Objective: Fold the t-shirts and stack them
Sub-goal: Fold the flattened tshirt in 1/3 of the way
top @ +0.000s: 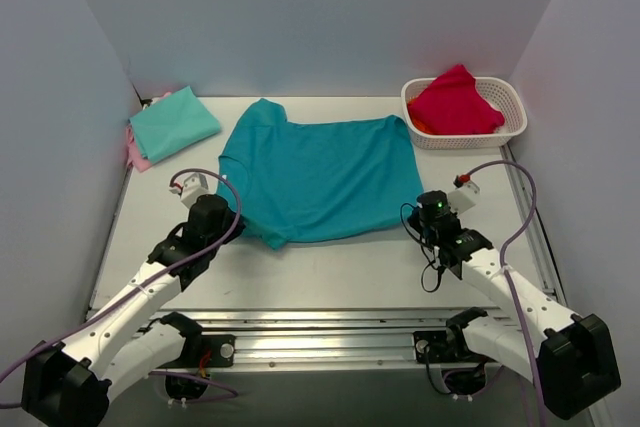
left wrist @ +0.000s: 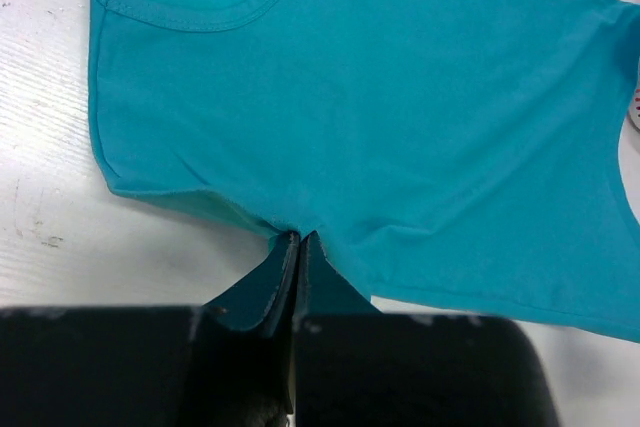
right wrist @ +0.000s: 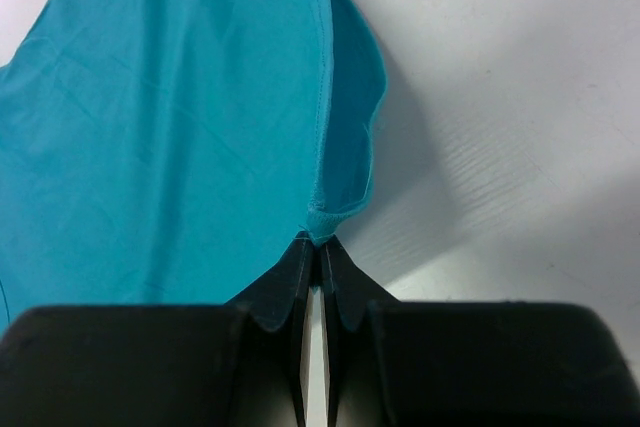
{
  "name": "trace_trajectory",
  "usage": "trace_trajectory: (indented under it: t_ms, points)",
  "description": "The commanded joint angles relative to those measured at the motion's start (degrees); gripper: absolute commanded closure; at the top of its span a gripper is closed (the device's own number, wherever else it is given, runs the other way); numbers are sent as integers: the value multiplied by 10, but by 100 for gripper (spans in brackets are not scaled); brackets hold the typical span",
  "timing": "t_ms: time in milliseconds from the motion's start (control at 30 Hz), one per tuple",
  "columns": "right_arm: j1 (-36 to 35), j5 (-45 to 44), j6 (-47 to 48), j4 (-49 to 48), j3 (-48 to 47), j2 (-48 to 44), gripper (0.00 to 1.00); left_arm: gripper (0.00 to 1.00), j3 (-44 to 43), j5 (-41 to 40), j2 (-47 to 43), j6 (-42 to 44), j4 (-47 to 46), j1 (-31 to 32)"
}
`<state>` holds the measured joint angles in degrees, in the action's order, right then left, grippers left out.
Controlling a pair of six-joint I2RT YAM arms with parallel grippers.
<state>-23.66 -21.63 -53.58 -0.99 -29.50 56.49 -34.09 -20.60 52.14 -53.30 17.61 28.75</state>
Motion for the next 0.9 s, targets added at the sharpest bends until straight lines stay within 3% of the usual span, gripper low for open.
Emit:
trace_trajectory:
  t_ms: [0, 167, 867]
  points:
    - [1, -12, 17, 15, -24, 18, 100, 98, -41, 5, -2, 9, 15, -3]
    - [2, -37, 28, -10, -62, 77, 100, 98, -70, -8, 42, 17, -10, -16]
    - [67, -48, 62, -16, -292, 392, 100, 98, -278, 67, 398, 94, -107, -112]
